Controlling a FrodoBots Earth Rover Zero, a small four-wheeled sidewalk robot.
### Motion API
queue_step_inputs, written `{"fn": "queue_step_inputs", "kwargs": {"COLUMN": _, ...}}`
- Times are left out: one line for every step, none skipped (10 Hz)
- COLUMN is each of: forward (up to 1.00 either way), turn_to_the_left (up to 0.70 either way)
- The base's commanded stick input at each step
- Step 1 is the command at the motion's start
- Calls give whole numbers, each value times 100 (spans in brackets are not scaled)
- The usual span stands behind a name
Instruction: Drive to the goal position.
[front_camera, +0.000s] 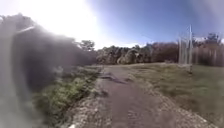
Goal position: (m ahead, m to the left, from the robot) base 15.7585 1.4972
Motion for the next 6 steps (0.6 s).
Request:
{"fn": "queue_step_inputs", "kwargs": {"forward": 100, "turn_to_the_left": 1}}
{"fn": "queue_step_inputs", "kwargs": {"forward": 100, "turn_to_the_left": 1}}
{"fn": "queue_step_inputs", "kwargs": {"forward": 100, "turn_to_the_left": 1}}
{"fn": "queue_step_inputs", "kwargs": {"forward": 100, "turn_to_the_left": 1}}
{"fn": "queue_step_inputs", "kwargs": {"forward": 100, "turn_to_the_left": 1}}
{"fn": "queue_step_inputs", "kwargs": {"forward": 100, "turn_to_the_left": 1}}
